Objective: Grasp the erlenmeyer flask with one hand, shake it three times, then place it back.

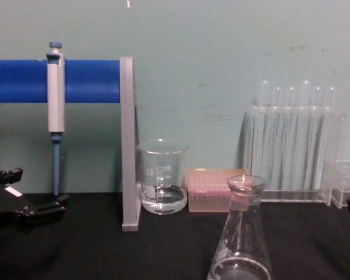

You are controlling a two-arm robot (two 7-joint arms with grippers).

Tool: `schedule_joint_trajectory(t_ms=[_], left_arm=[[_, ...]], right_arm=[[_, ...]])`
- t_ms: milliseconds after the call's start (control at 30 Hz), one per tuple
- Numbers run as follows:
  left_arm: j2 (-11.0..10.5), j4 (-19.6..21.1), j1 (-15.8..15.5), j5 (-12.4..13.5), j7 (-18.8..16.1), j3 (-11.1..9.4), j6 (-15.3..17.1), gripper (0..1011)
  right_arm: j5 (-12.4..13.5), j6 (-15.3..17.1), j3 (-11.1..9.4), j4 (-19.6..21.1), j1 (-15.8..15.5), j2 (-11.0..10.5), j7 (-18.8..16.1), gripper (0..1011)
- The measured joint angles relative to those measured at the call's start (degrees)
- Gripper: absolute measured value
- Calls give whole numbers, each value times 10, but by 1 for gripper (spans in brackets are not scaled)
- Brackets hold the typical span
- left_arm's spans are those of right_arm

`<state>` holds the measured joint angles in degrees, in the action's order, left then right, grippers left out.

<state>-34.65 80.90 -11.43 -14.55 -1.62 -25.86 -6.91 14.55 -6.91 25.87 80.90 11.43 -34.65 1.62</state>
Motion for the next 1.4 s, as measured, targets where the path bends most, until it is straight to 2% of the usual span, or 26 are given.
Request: schedule_joint_trajectory(t_ms=[1400], left_arm=[[0,0,0,0,0,0,0,1001]], right_arm=[[0,0,0,0,0,0,0,1000]])
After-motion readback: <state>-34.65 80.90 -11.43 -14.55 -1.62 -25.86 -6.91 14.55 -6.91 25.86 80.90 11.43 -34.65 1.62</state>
